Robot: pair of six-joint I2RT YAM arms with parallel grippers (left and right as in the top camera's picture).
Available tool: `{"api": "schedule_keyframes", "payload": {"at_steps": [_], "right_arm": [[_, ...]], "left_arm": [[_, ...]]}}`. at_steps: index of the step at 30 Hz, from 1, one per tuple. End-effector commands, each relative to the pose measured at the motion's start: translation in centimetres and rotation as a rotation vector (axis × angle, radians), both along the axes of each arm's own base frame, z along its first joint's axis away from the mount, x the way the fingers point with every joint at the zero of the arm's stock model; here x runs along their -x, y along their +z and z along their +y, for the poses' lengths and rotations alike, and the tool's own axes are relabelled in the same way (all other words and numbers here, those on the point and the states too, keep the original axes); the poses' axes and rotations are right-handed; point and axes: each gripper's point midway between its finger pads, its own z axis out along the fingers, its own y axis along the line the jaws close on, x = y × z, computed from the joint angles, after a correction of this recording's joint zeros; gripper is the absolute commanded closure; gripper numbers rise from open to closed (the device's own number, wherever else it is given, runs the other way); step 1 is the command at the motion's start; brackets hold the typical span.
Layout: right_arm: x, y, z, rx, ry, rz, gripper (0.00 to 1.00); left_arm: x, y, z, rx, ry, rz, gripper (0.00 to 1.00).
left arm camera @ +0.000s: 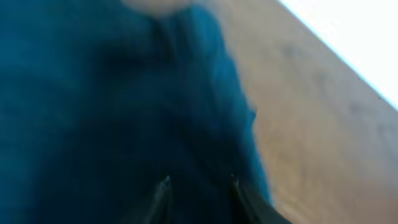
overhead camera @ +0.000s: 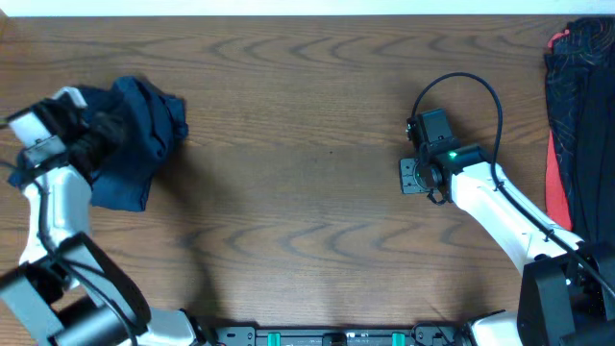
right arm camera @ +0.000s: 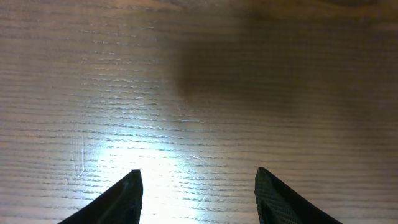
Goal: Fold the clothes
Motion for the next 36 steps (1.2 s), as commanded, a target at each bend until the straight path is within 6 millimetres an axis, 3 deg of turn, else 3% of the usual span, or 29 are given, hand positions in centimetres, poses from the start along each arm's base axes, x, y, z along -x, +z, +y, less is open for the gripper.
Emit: {"api": "schedule_keyframes", "payload": {"at_steps": [1, 6, 9, 13, 18, 20, 21, 24, 27, 29, 30, 32, 36], "right_arm": [[-0.2, 0.2, -0.5, 0.015, -0.004, -0.007, 0.44], [-0.2, 0.2, -0.6, 0.015, -0.004, -0.006, 0.44], [-0.2, 0.2, -0.6, 0.015, -0.004, -0.006, 0.43], [0.0, 0.2, -0.6, 0.017, -0.004, 0.001, 0.43], [0.1, 0.1, -0.6, 0.018, -0.004, 0.004, 0.43], [0.1, 0.1, -0.6, 0.018, -0.004, 0.004, 0.43], [0.1, 0.1, -0.6, 0.019, -0.004, 0.004, 0.43], [0.0, 0.1, -0.6, 0.018, -0.004, 0.002, 0.42], [0.0, 0.2, -0.6, 0.015, -0.008, -0.001, 0.39], [-0.1, 0.2, -0.5, 0.001, -0.028, -0.002, 0.33], [0.0, 0.1, -0.1, -0.018, -0.025, 0.001, 0.25], [-0.1, 0.1, 0.7, -0.064, -0.011, 0.004, 0.11], [-0.4, 0.5, 2.9, -0.183, 0.028, -0.002, 0.01]], "left_arm": [[1.0, -4.5, -3.5, 0.116, -0.063, 0.135, 0.69], [3.1, -8.8, -7.0, 0.196, -0.130, 0.315, 0.69], [3.6, -10.4, -7.5, 0.208, -0.136, 0.365, 0.69], [4.3, -11.1, -7.4, 0.207, -0.126, 0.407, 0.69], [4.1, -10.4, -7.2, 0.201, -0.124, 0.393, 0.69], [4.1, -9.6, -7.3, 0.195, -0.127, 0.384, 0.66], [4.0, -8.6, -7.4, 0.183, -0.148, 0.362, 0.58], [3.7, -5.5, -7.5, 0.157, -0.168, 0.293, 0.48], [3.8, -1.4, -8.0, 0.122, -0.181, 0.207, 0.23], [4.0, 1.3, -9.0, 0.090, -0.202, 0.153, 0.08], [4.1, 2.5, -9.7, 0.073, -0.220, 0.127, 0.01], [4.4, 4.4, -11.4, 0.033, -0.260, 0.090, 0.02], [5.9, 6.2, -15.6, -0.089, -0.366, 0.092, 0.02]]}}
